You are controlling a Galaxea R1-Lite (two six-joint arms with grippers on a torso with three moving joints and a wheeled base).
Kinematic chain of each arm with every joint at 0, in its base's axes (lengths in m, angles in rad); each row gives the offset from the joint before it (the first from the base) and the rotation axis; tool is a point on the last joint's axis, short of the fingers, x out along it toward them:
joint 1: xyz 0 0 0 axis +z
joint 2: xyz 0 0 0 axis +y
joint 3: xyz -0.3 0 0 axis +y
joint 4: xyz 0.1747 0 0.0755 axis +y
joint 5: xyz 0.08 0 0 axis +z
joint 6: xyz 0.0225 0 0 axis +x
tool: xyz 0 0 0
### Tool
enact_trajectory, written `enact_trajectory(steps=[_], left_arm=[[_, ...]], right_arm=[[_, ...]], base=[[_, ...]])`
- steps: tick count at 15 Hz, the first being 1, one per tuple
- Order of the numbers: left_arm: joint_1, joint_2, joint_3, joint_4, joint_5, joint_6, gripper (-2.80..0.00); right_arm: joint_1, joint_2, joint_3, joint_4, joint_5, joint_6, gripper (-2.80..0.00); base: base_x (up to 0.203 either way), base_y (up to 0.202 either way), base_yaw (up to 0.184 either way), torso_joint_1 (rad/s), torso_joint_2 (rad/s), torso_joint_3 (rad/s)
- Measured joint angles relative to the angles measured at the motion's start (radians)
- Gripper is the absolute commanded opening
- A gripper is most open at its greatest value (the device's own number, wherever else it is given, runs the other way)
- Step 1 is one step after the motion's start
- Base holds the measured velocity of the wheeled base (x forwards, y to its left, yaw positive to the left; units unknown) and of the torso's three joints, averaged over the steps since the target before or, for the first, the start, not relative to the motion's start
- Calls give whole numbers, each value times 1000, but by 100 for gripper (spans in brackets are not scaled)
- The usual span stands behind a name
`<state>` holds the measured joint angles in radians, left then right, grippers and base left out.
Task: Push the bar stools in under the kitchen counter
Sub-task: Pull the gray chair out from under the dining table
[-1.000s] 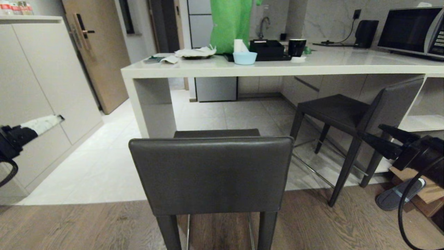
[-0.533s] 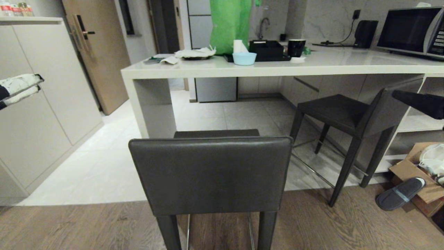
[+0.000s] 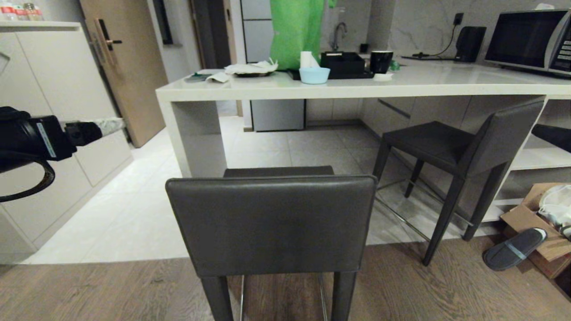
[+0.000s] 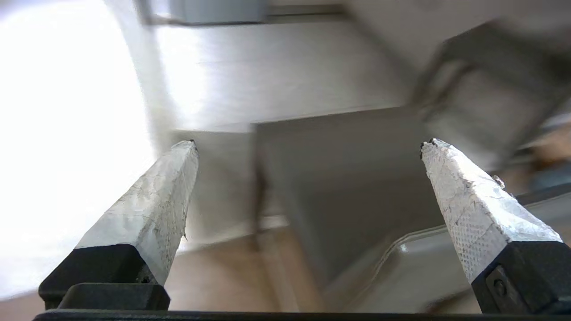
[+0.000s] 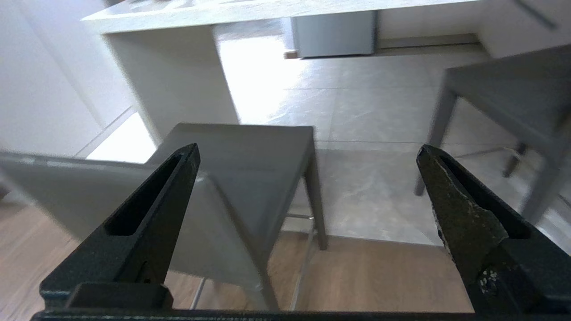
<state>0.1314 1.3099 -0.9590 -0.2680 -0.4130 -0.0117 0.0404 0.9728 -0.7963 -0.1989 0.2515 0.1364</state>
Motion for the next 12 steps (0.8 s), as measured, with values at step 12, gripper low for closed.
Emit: enact_trajectory(steps=[12], left_arm=[[-47, -152, -50, 104, 27, 27, -280]], right_arm=[[-1, -116, 18, 88, -2, -1, 0]], base=[[0, 0, 0, 0, 0, 0]])
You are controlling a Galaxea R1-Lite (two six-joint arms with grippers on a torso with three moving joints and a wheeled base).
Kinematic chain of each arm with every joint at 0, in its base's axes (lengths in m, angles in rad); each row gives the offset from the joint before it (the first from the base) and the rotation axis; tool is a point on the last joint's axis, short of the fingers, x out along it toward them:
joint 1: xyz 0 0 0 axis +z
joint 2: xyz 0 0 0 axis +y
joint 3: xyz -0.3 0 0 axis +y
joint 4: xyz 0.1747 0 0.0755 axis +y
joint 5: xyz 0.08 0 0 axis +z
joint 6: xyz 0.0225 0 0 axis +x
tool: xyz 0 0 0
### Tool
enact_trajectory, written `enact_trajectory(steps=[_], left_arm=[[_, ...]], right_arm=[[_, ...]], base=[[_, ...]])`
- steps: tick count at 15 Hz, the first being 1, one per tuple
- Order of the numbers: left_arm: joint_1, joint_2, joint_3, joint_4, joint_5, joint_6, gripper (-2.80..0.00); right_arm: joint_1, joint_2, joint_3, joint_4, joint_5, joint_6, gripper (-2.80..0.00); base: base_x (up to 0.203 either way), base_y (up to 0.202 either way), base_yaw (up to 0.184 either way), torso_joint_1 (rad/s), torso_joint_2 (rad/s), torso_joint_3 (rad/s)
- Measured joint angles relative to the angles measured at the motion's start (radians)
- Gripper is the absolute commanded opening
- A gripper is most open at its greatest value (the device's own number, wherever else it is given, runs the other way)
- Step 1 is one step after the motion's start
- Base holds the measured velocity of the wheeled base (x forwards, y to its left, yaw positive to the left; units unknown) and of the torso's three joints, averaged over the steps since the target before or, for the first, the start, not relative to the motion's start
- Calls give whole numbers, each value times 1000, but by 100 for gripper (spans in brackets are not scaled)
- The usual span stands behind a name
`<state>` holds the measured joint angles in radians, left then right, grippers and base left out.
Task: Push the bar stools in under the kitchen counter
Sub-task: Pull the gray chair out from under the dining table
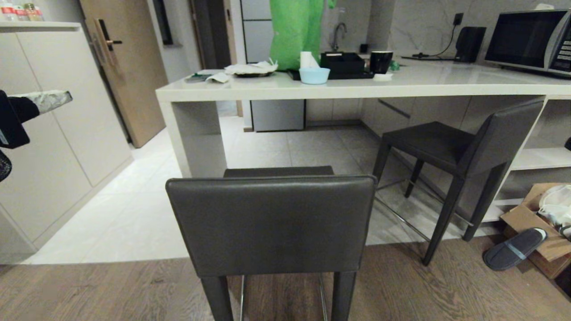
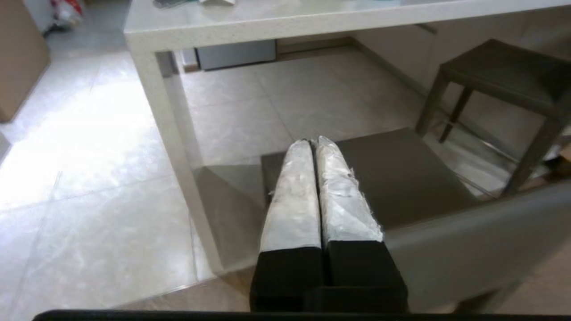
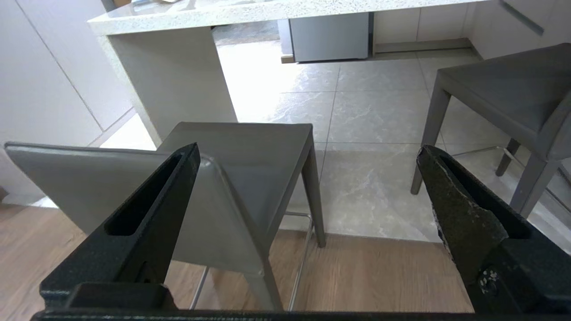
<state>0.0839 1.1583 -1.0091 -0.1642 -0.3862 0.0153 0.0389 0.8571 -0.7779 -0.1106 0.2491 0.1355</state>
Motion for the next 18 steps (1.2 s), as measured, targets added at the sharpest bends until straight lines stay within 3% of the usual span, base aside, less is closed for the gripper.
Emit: enact_trajectory(steps=[12, 18], left_arm=[[-34, -110, 32, 67, -5, 0, -280], [-34, -380, 263, 94, 22, -12, -280]], right_arm=[[0, -104, 6, 92, 3, -1, 0], [-31, -250, -11, 210, 0, -24, 0]], base=[[0, 0, 0, 0, 0, 0], [0, 0, 0, 0, 0, 0]])
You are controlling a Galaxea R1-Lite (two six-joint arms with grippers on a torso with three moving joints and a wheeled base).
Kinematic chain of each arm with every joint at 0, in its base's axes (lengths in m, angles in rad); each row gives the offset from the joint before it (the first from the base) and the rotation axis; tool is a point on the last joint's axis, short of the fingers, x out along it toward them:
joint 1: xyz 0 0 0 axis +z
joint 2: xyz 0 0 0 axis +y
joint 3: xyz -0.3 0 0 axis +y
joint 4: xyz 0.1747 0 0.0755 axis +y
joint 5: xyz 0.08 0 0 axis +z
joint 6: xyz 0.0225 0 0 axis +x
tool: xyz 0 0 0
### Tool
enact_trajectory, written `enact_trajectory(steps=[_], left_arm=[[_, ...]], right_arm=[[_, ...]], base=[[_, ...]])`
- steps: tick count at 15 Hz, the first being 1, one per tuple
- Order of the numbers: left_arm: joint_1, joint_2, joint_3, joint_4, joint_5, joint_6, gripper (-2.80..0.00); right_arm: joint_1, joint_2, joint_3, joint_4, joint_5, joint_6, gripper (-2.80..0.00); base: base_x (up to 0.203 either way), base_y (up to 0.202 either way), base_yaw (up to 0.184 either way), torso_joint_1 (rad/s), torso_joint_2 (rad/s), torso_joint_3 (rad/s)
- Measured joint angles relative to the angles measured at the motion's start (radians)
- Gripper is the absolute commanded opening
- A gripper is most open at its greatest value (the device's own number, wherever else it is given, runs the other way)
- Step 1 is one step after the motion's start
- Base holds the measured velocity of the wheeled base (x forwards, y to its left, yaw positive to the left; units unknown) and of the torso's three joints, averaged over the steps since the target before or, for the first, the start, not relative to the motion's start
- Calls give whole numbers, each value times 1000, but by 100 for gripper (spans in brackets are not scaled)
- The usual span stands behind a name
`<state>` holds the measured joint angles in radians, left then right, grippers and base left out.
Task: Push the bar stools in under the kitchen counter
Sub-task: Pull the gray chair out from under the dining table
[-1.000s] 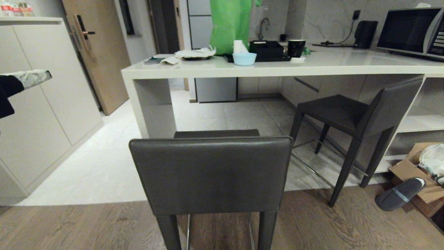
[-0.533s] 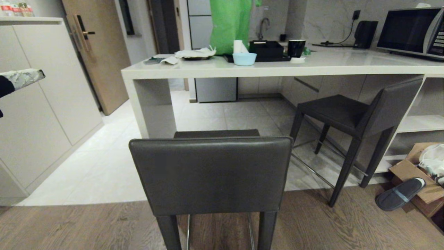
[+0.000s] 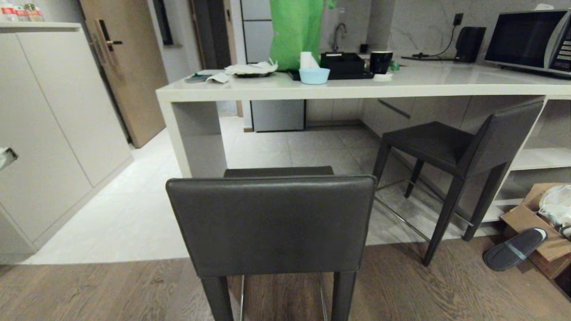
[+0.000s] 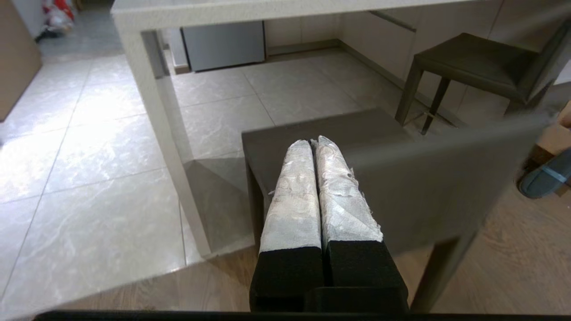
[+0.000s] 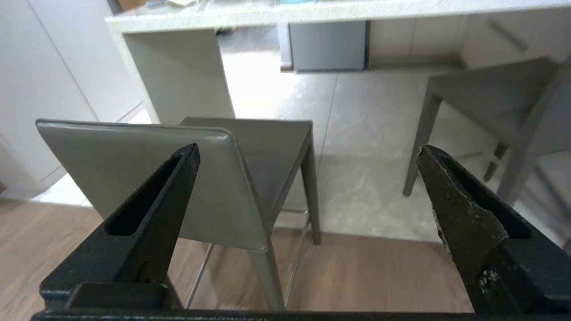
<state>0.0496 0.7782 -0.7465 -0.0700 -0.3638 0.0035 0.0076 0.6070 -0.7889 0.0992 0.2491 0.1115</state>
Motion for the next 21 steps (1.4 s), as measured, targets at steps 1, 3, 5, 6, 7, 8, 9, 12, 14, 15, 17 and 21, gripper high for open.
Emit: enact_trajectory(steps=[1, 3, 5, 6, 7, 8, 9, 12, 14, 15, 17, 21], left_arm=[[4, -59, 56, 0, 19, -6, -280], [10, -157, 152, 0, 77, -15, -280], [8, -204, 184, 6, 88, 7, -280], [1, -217, 195, 11, 85, 30, -280], [-2, -227, 203, 17, 88, 42, -280], [-3, -242, 206, 17, 91, 45, -280], [0, -267, 211, 23, 95, 46, -280], [28, -399, 240, 98, 113, 62, -280], [47, -461, 263, 118, 204, 84, -280], [53, -478, 274, 99, 221, 83, -280], [15, -498, 270, 94, 138, 59, -280], [-64, -549, 251, 195, 100, 50, -280]], right_arm=[[-31, -29, -1, 16, 0, -1, 0], [-70, -85, 25, 41, 1, -1, 0], [-79, -131, 64, 43, 0, -7, 0], [-83, -155, 82, 48, -2, -9, 0], [-84, -176, 93, 57, -1, -9, 0], [-85, -201, 102, 84, -1, -10, 0], [-86, -224, 105, 113, -1, -10, 0], [-127, -284, 104, 159, 3, -45, 0], [-145, -308, 109, 159, 11, -80, 0], [-148, -315, 109, 157, 27, -87, 0], [-131, -306, 88, 130, 46, -110, 0], [-84, -318, 133, 98, -15, -153, 0]], base=[[0, 0, 0, 0, 0, 0], [0, 0, 0, 0, 0, 0], [0, 0, 0, 0, 0, 0], [0, 0, 0, 0, 0, 0], [0, 0, 0, 0, 0, 0], [0, 0, 0, 0, 0, 0], [0, 0, 0, 0, 0, 0], [0, 0, 0, 0, 0, 0], [0, 0, 0, 0, 0, 0], [0, 0, 0, 0, 0, 0], [0, 0, 0, 0, 0, 0], [0, 0, 0, 0, 0, 0]])
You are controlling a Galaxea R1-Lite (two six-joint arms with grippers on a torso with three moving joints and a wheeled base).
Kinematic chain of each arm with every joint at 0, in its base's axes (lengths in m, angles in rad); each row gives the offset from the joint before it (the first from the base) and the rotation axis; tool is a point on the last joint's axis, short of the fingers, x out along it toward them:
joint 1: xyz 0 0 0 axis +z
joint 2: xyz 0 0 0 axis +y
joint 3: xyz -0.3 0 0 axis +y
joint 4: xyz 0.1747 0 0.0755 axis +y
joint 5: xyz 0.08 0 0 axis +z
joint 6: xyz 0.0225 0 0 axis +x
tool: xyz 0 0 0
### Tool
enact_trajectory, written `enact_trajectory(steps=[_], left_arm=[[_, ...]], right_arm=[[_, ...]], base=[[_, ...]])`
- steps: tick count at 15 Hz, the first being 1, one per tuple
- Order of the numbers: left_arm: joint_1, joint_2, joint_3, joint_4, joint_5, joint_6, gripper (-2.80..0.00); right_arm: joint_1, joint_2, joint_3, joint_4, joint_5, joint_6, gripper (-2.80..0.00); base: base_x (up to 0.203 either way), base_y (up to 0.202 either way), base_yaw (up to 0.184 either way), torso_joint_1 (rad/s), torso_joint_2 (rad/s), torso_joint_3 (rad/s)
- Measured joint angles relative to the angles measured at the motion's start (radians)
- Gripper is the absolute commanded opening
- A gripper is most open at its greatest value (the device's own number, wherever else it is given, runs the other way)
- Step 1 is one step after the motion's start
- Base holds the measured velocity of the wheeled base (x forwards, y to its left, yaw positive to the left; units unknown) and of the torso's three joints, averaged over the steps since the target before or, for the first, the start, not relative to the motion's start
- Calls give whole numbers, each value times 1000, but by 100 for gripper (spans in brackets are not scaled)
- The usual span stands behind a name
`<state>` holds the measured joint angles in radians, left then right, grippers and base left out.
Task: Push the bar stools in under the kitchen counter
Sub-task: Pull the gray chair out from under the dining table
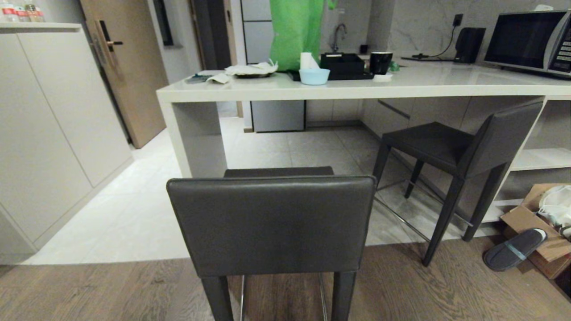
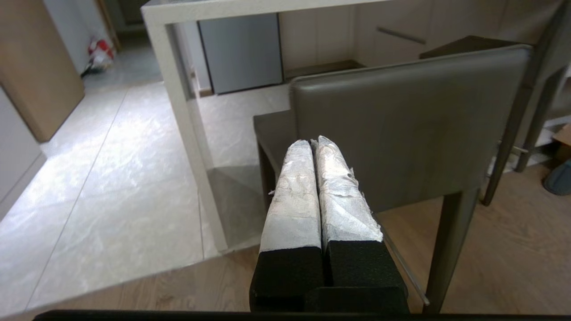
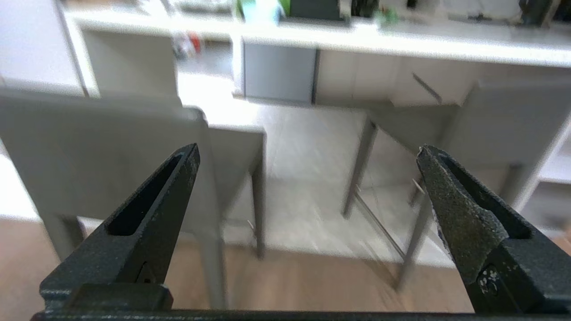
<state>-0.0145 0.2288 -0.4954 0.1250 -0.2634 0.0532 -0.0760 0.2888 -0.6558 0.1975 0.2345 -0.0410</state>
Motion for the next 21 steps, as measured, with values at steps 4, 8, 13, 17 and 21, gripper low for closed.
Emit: enact_trajectory(steps=[4, 8, 13, 17, 21], left_arm=[[14, -98, 113, 37, -21, 40, -280], [16, -178, 205, 36, -117, 68, -280], [16, -224, 350, -6, -47, 75, -280], [17, -229, 460, -169, 84, 53, -280], [16, -229, 472, -88, 256, 29, -280]], right_arm=[[47, -9, 52, -77, -10, 6, 0], [107, -42, 53, -47, -56, -47, 0], [89, -232, 254, 88, -62, -66, 0], [85, -278, 533, -134, -75, -92, 0], [84, -288, 644, -292, -153, -40, 0]], base=[[0, 0, 0, 0, 0, 0], [0, 0, 0, 0, 0, 0], [0, 0, 0, 0, 0, 0], [0, 0, 0, 0, 0, 0], [0, 0, 0, 0, 0, 0]])
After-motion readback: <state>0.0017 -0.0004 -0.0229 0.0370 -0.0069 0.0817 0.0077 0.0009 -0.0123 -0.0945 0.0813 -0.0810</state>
